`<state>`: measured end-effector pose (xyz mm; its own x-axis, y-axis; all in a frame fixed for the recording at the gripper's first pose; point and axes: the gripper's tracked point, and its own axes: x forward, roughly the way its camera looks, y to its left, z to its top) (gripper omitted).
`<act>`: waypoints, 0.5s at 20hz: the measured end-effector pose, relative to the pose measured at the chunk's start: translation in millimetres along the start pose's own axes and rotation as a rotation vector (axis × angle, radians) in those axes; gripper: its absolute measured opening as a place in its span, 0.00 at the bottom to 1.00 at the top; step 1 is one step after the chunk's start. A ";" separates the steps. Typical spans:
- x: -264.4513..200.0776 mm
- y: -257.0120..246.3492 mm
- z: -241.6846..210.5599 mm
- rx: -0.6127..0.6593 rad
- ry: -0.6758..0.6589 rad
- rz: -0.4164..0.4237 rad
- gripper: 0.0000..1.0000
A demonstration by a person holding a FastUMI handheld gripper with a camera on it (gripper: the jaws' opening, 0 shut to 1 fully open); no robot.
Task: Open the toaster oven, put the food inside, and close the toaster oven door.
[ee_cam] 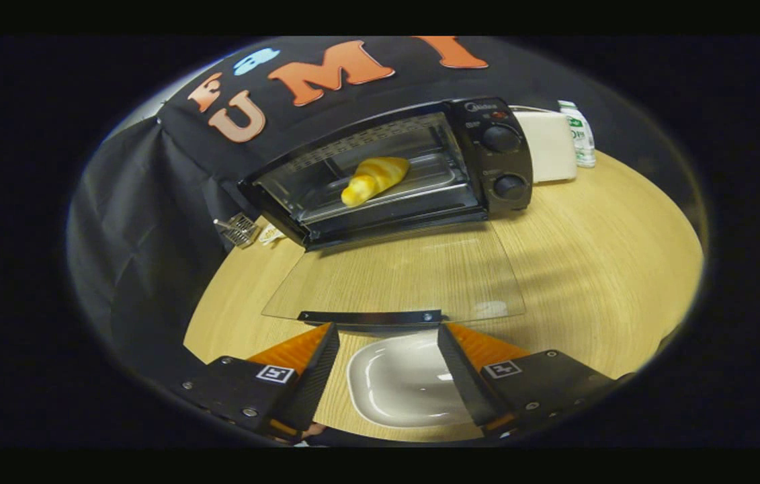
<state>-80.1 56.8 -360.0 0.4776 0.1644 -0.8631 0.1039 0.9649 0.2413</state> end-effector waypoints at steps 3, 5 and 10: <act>-14.3 4.4 18.7 -0.020 -0.057 0.010 0.87; -20.6 7.7 30.4 -0.007 -0.082 0.029 0.87; -33.2 22.2 76.0 -0.021 -0.199 0.046 0.87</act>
<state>-27.4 57.2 -292.2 0.6447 0.1665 -0.7461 0.0605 0.9618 0.2670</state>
